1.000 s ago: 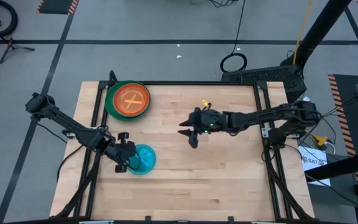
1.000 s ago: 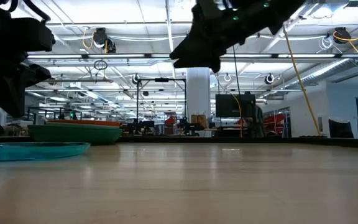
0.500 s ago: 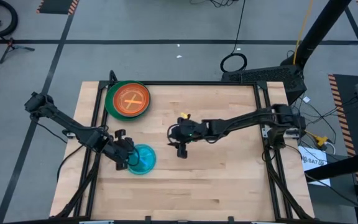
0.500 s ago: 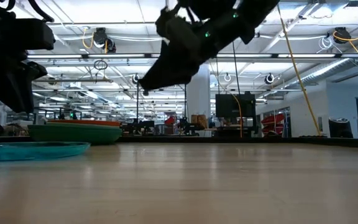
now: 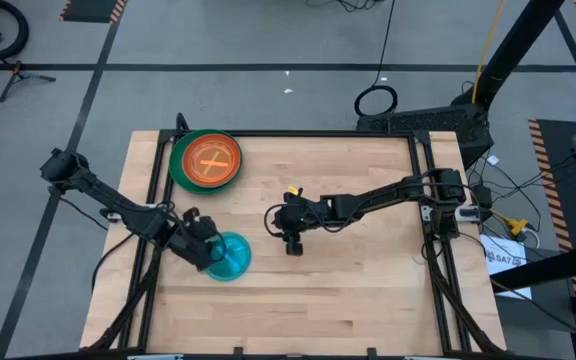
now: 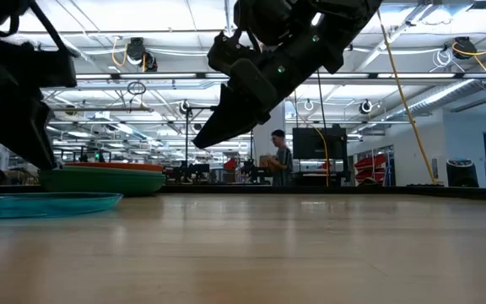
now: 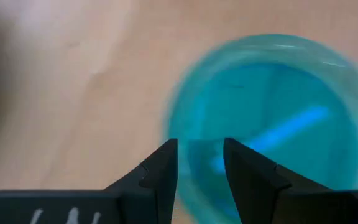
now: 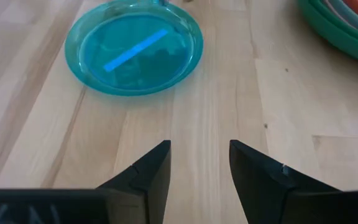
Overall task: Stack plastic plates
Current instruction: Stack the blue plate on top of the orange plate
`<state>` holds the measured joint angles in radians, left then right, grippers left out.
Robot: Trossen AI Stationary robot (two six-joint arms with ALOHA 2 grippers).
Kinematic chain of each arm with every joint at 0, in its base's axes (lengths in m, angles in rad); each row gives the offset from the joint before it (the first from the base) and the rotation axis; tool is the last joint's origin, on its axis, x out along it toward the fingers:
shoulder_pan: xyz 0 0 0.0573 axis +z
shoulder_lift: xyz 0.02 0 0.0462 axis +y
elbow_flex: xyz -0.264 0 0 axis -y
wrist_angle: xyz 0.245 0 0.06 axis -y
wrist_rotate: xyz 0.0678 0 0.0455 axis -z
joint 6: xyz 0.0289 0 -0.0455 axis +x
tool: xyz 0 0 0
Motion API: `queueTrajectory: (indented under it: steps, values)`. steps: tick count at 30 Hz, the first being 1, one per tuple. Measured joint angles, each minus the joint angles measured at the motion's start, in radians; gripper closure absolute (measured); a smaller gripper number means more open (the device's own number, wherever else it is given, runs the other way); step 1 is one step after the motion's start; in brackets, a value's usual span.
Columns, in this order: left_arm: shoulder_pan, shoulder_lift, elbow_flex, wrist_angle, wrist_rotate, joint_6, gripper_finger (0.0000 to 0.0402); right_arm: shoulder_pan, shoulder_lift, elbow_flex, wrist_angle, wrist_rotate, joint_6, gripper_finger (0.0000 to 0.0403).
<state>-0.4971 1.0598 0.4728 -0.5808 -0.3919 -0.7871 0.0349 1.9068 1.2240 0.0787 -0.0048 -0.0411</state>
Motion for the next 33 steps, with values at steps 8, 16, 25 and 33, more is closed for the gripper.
queueTrajectory:
  steps: [8, 16, 25, 33]
  values:
    - [0.015, 0.001, 0.000, -0.056, -0.039, -0.091, 0.0266, -0.001, 0.000, 0.000, -0.001, 0.002, -0.047, 0.0248]
    - [0.015, 0.059, -0.057, -0.002, -0.036, -0.172, 0.0266, 0.000, 0.000, 0.000, -0.013, 0.002, -0.051, 0.0248]
    - [0.015, 0.115, -0.064, 0.016, -0.029, -0.213, 0.0266, 0.000, 0.000, 0.000, -0.031, 0.002, -0.024, 0.0248]
    - [0.002, 0.149, -0.064, 0.036, -0.029, -0.240, 0.0266, 0.004, 0.000, 0.000, -0.039, 0.001, -0.007, 0.0248]
